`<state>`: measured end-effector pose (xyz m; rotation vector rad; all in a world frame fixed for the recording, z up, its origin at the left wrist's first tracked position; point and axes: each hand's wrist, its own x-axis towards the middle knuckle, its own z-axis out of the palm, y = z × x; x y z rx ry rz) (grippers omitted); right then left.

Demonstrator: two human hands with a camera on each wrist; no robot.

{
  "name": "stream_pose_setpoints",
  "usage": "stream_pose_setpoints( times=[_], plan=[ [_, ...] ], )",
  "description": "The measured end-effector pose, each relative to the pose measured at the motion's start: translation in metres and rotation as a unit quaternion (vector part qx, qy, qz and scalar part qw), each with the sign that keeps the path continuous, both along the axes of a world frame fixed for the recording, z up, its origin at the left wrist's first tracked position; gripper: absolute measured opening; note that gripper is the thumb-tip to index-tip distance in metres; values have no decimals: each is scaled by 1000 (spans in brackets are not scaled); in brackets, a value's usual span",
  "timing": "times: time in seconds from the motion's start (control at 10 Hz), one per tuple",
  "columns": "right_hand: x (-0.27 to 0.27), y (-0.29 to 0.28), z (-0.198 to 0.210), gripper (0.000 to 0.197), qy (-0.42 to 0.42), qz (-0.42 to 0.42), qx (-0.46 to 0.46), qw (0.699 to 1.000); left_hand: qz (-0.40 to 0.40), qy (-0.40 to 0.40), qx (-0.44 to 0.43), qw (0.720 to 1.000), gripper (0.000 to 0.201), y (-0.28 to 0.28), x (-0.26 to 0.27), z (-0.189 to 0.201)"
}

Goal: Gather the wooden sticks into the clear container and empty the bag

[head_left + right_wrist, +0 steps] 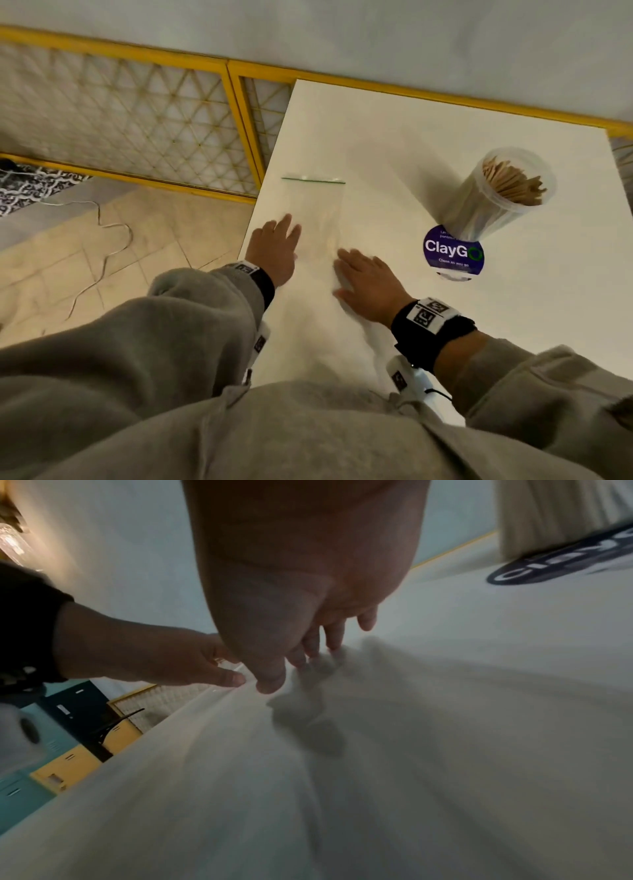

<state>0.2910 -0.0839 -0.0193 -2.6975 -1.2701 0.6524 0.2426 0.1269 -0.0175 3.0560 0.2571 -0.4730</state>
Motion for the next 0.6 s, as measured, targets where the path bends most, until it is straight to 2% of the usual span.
stream_pose_setpoints(
  times=[0.1,0.3,0.4,0.6],
  plan=[
    [19,19,6,68,21,-56,-38,997,14,-42,-30,999,53,12,18,2],
    [37,35,4,71,33,-102,-46,993,11,36,-55,998,66,15,23,-20],
    [39,32,1,78,49,-105,-40,992,10,37,-55,998,68,18,24,-22],
    [23,-9,5,89,116,-162,61,978,-7,-59,-113,992,73,2,-9,-15]
  ],
)
